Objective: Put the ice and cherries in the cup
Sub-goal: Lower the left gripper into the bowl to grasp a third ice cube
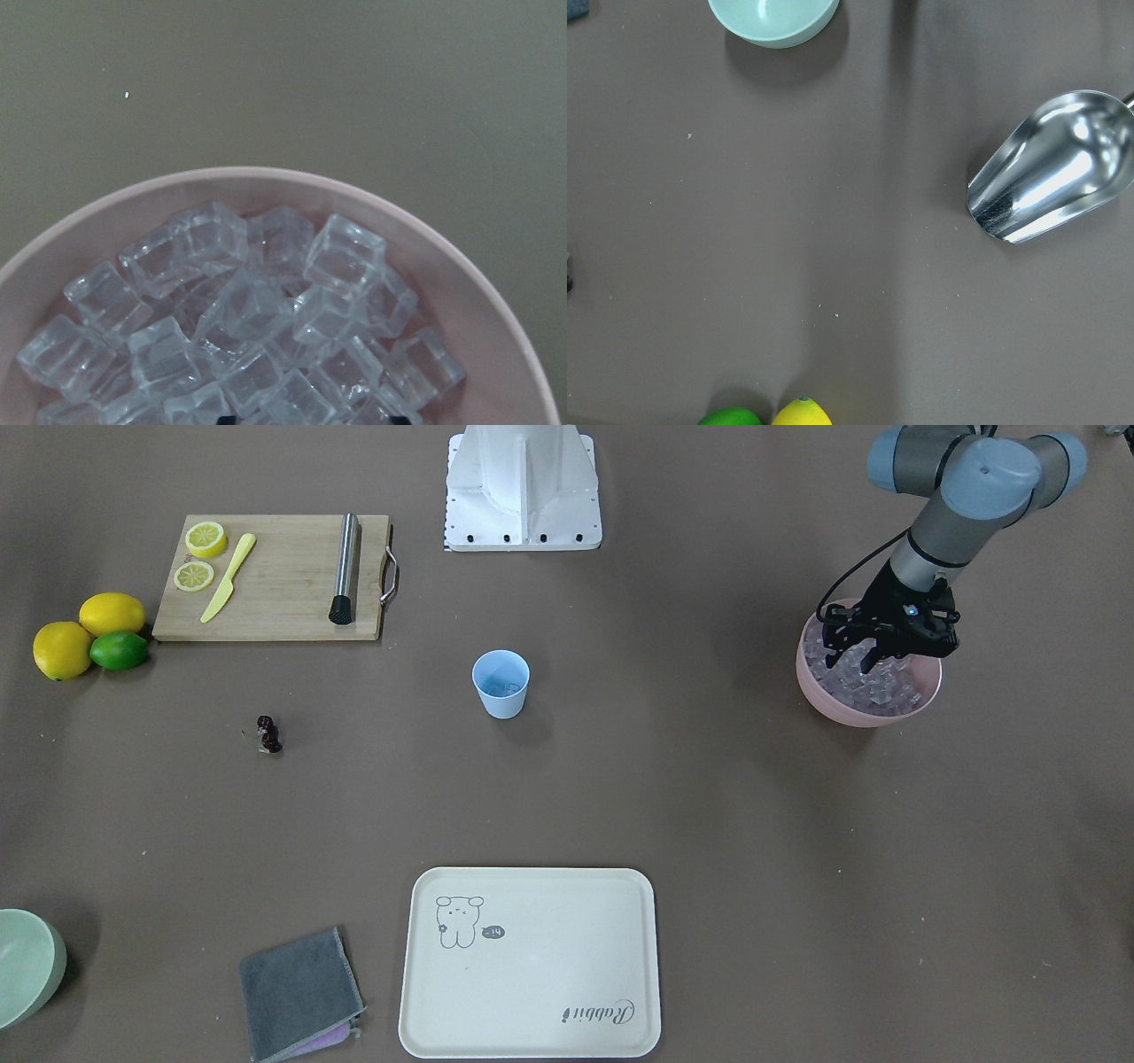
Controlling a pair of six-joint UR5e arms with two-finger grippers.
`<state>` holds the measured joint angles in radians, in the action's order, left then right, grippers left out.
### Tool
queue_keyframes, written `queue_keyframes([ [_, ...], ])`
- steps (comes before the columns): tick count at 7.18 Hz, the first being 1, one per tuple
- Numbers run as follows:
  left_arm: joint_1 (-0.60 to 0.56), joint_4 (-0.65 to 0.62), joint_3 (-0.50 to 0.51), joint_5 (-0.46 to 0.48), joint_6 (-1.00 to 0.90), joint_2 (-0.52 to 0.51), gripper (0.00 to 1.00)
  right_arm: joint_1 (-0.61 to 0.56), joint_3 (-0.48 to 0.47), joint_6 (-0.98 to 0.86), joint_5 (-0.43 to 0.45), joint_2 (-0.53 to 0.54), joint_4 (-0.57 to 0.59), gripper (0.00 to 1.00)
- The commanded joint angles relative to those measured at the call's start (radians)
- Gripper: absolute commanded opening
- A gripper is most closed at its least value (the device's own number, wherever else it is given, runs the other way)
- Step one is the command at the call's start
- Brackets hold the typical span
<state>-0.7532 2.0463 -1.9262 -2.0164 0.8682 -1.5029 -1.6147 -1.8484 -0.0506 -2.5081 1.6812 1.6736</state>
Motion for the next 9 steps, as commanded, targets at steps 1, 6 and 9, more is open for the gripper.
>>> queue_keyframes([
  [1, 0.0, 0.0, 0.0, 0.001, -0.001, 0.01, 0.47, -0.001, 0.0, 0.0, 0.0, 0.0, 0.0, 1.0],
  [6, -0.002, -0.002, -0.008, 0.004, -0.009, 0.015, 0.58, -0.001, 0.0, 0.0, 0.0, 0.006, 0.0, 1.0],
  [9, 0.002, -0.002, -0.004, 0.007, -0.002, 0.015, 0.62, -0.001, -0.002, 0.0, 0.0, 0.009, 0.0, 1.0],
])
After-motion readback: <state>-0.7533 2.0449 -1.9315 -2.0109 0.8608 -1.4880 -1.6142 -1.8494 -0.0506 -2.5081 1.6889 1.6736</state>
